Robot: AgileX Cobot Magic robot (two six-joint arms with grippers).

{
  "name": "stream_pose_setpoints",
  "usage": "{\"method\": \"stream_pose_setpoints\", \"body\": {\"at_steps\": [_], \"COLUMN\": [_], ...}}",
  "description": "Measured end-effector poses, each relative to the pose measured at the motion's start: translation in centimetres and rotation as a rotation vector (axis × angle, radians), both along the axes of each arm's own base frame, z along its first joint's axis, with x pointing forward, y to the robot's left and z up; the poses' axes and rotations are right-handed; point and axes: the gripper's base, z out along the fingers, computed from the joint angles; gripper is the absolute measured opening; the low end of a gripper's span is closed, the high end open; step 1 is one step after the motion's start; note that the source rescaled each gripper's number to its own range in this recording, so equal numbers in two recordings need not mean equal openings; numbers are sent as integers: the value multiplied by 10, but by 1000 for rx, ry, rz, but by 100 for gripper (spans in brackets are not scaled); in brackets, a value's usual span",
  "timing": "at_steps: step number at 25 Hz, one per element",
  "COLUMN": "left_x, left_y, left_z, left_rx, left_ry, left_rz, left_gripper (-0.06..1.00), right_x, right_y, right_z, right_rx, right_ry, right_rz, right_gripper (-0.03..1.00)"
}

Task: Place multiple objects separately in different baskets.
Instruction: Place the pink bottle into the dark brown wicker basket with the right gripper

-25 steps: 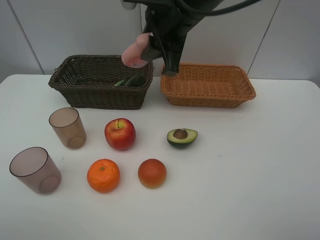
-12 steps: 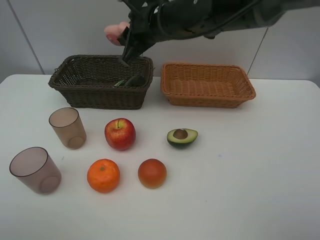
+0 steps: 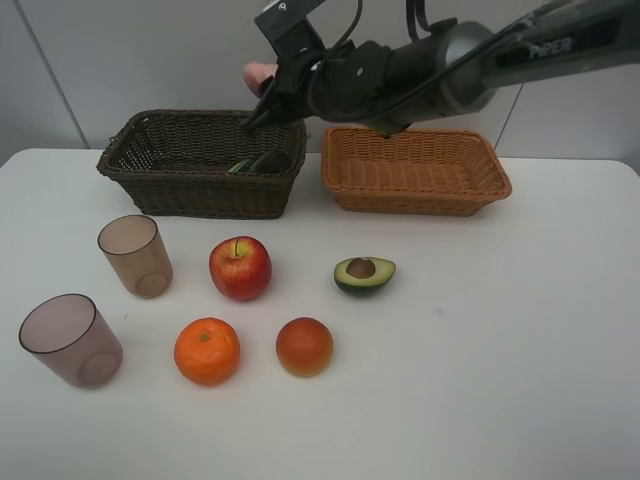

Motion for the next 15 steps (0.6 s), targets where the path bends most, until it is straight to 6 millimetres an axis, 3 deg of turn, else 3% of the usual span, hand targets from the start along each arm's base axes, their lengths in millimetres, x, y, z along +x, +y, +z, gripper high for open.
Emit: {"method": "stream_pose_setpoints", "body": {"at_steps": [7, 15], "left_x": [0, 0], "left_y": [0, 0], "left_z": [0, 0], "left_rx": [0, 0], "left_ry": [0, 0], "left_rz": [0, 0], "left_gripper": [94, 94], "right_x": [5, 5], "right_y": [4, 5], "right_z": [-21, -24], "right_rx": [-6, -8], "right_ry": [46, 65], "right_rz": [-6, 0], "right_gripper": [0, 0]}}
